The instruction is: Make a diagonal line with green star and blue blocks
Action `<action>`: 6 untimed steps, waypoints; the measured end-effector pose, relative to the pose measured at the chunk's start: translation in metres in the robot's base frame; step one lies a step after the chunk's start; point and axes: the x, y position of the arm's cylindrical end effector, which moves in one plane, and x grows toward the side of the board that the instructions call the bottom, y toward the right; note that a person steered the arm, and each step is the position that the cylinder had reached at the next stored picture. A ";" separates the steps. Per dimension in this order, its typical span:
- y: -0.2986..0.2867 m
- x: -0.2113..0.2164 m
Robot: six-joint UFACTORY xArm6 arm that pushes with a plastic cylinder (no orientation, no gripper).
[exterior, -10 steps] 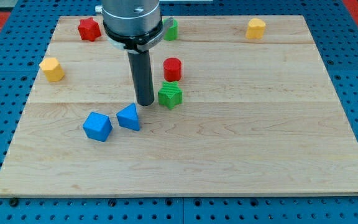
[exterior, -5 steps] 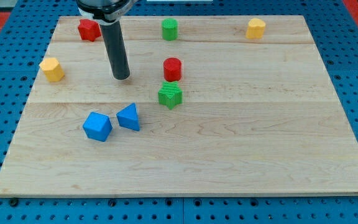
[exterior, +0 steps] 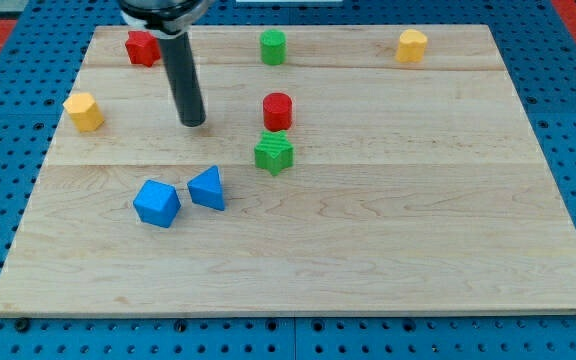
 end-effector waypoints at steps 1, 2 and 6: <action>-0.026 0.007; -0.044 0.085; -0.010 0.181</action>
